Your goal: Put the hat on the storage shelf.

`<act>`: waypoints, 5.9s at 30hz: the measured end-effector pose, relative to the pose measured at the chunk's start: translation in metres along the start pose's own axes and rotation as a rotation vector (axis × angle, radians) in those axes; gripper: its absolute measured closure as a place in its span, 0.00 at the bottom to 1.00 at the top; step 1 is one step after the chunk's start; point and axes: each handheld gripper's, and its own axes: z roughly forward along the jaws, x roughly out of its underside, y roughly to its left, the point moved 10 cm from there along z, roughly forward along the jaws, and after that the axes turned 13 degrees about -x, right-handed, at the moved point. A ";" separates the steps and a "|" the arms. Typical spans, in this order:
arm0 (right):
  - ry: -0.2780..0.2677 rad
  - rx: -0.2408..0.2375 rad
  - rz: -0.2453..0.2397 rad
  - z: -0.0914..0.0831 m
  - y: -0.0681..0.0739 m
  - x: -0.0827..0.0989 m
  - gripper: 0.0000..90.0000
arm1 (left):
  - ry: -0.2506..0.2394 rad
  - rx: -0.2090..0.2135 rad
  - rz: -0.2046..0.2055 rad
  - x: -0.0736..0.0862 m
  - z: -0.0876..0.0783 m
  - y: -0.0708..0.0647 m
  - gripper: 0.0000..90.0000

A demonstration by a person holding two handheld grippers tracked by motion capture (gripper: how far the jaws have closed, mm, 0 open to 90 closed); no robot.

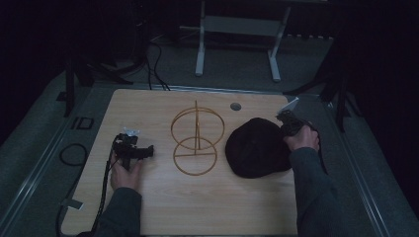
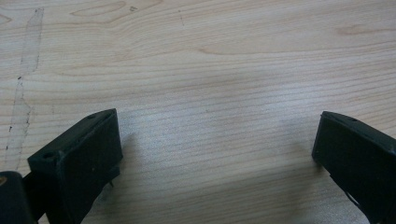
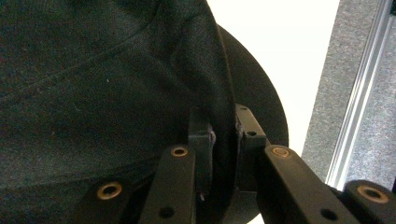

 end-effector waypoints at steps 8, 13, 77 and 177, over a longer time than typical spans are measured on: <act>-0.005 -0.023 0.011 -0.014 -0.002 -0.004 0.90 | -0.001 0.000 0.000 0.000 0.000 0.000 0.01; -0.005 -0.034 0.005 -0.023 0.000 -0.006 0.90 | 0.000 0.000 0.000 0.000 0.000 0.000 0.01; -0.120 -0.211 0.013 -0.134 0.016 -0.047 0.90 | 0.001 0.000 0.003 0.000 0.000 0.000 0.01; -0.219 -0.398 -0.111 -0.207 0.094 -0.078 0.90 | 0.001 -0.001 0.002 0.000 0.000 0.000 0.01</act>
